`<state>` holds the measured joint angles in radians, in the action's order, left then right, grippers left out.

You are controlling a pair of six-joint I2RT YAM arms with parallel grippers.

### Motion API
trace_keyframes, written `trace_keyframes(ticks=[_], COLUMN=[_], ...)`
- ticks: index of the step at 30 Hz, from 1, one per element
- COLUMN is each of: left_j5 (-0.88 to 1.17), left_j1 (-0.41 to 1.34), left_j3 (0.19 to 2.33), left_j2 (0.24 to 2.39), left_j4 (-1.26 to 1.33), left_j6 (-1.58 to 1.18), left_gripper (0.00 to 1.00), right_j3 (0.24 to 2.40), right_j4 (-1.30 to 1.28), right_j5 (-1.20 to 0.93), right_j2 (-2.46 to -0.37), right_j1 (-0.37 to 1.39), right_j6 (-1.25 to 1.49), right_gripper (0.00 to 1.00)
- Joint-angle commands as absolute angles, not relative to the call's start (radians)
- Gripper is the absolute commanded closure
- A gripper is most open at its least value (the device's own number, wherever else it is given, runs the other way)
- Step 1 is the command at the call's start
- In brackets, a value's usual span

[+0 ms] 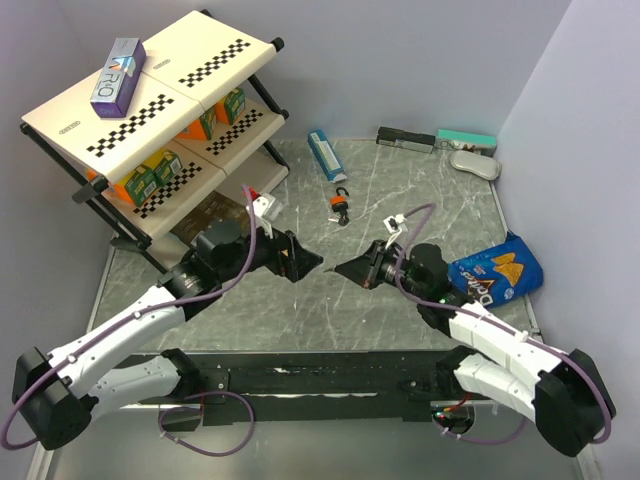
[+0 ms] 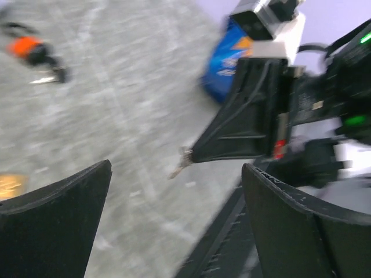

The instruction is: Unlock with the key

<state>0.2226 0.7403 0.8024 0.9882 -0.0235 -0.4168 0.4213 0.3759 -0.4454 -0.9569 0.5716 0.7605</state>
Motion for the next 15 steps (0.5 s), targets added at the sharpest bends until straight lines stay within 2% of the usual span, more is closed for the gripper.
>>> trace_keyframes(ticks=[1,13,15], left_j5=[0.403,0.52,0.523], left_j1=[0.729,0.729,0.729], left_j3=[0.769,0.713,0.712], left_j2=[1.005,1.106,1.12], left_j4=[0.261,0.468,0.468], left_j6=[-0.669,-0.841,-0.845], left_gripper=[0.06,0.34,0.36], right_j3=[0.378,0.276,0.273], right_j4=[0.607,0.779,0.788], right_j5=[-0.436,-0.388,-0.387], right_j2=[-0.865,-0.735,-0.727], right_j1=[0.571,0.571,0.571], right_j6=[0.758,0.784,0.788], right_gripper=[1.0,1.0,1.0])
